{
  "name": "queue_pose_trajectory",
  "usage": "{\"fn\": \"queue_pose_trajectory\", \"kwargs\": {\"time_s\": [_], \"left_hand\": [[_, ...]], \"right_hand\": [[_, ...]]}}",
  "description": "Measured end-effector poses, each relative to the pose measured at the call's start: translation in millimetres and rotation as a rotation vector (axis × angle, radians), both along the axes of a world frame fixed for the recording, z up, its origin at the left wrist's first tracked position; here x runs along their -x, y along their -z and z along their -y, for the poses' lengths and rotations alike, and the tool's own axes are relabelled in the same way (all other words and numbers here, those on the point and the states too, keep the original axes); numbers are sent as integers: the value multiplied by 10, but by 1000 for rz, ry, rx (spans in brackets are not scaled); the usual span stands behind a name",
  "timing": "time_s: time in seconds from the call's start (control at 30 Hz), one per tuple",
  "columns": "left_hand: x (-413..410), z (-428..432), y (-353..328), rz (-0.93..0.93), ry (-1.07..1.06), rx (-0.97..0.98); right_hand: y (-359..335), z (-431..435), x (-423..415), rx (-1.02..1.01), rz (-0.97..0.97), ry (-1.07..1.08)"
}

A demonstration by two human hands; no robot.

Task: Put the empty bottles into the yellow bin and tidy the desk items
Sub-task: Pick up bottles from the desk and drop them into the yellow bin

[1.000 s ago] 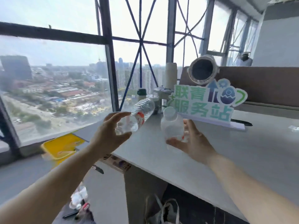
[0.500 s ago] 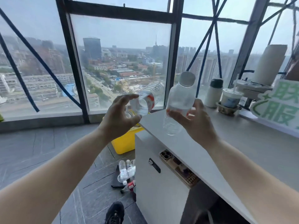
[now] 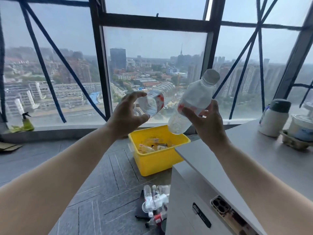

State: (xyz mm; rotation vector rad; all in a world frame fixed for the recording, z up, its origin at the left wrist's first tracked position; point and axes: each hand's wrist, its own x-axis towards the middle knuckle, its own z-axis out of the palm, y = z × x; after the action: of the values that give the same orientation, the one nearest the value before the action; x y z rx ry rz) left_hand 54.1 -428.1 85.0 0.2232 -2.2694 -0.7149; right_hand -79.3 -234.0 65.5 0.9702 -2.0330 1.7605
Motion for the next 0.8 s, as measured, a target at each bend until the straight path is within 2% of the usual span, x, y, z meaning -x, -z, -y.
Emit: {"fn": "queue_pose_trajectory", "kwargs": {"time_s": [0.4, 0.8], "left_hand": [[618, 399, -214, -89, -2, 81], [1573, 1424, 432, -9, -38, -32]], "right_hand": [[-212, 382, 706, 78, -138, -32], [413, 1412, 1785, 135, -34, -49]]}}
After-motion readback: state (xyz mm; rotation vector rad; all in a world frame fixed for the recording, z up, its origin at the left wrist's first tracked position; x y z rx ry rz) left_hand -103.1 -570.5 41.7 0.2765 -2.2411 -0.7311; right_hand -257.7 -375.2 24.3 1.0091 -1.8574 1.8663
